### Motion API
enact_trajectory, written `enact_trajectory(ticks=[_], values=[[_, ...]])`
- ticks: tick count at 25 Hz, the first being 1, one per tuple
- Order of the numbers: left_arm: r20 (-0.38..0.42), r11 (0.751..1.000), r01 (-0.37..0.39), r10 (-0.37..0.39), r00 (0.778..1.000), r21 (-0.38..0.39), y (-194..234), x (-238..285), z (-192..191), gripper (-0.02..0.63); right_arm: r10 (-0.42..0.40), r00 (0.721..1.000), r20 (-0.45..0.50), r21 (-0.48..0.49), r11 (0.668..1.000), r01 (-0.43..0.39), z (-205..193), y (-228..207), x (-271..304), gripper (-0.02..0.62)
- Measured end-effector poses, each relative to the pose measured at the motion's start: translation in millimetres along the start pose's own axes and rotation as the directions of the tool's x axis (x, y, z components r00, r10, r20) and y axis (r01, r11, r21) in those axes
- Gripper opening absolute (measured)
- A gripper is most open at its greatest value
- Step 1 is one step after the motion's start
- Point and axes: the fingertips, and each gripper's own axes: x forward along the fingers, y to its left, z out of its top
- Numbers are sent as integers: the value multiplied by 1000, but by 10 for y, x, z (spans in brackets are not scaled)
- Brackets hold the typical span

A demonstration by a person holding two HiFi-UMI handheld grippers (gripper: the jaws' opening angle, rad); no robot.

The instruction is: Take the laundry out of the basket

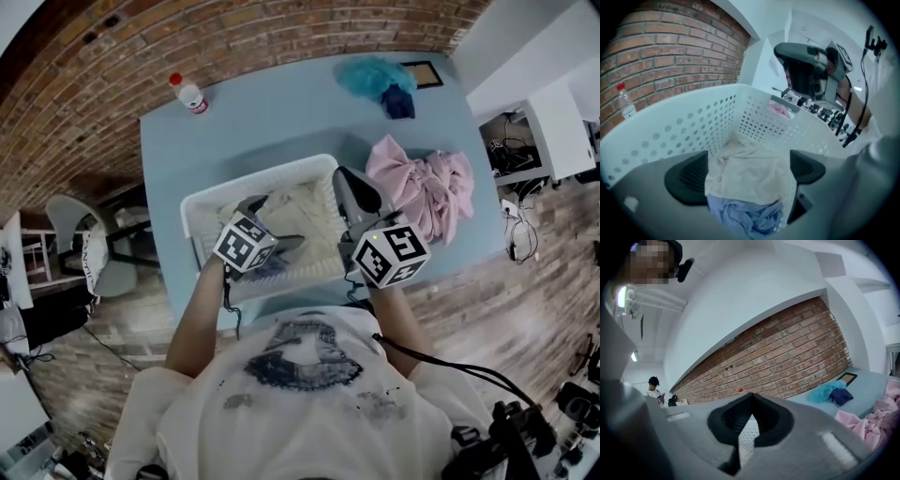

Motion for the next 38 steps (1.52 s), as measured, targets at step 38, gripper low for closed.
enact_trajectory(ticks=[38], values=[[-396,991,9,45,917,134,184,1101,-957,296,-30,999,-30,34,999,31,-152,-209,20,-2]])
